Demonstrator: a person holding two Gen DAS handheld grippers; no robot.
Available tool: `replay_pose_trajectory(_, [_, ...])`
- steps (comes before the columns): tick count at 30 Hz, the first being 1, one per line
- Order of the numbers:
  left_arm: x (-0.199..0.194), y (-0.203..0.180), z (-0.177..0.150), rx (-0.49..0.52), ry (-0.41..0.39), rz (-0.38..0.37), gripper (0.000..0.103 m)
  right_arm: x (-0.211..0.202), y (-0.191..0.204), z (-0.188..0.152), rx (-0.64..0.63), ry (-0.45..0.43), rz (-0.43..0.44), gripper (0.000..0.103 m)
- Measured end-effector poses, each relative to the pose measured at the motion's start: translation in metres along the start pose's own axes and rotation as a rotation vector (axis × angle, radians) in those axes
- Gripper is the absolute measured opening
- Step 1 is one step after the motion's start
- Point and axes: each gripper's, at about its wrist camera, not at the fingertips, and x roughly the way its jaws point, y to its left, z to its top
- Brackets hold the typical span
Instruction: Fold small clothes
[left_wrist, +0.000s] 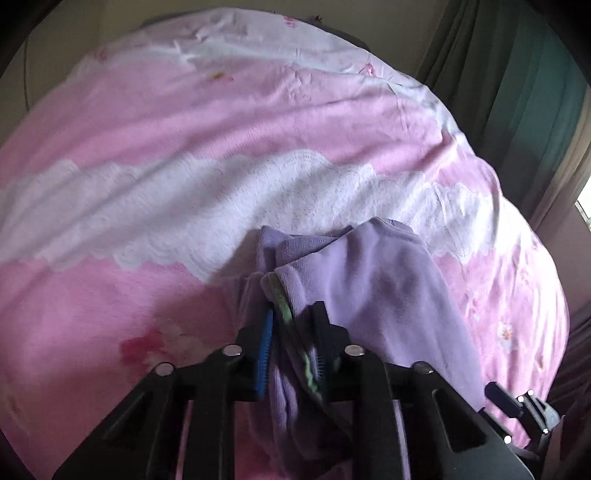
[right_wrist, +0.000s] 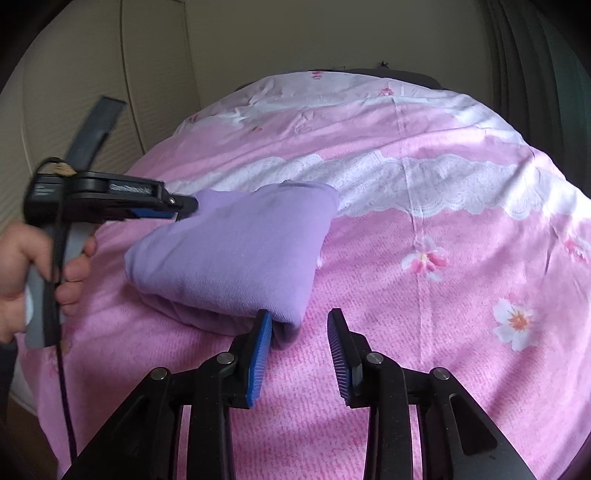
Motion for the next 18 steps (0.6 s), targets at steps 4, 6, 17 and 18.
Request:
replay_pose_trajectory(4, [-0.002,-0.002,0.004,0.025,-0.012,0.008,0.014,0.004,0.001,0.001,-0.011,-0.002,0.004,0.033])
replay_pose_trajectory(6, [-0.008,-0.003,0.012,0.044,-0.024,0.014,0.014,0.006,0.001,0.002,-0.017,-0.006,0.004,0.033])
replay_pose_trajectory(17, [0.017,0.003,0.017,0.132,0.037,0.052,0.014,0.016,0.023,0.000,-0.145,-0.014,0.003,0.013])
replay_pose_trajectory(18, [0.017,0.003,0.013,0.130,0.032,0.052,0.014,0.018,0.025,-0.002,-0.162,-0.005,-0.003,0.013])
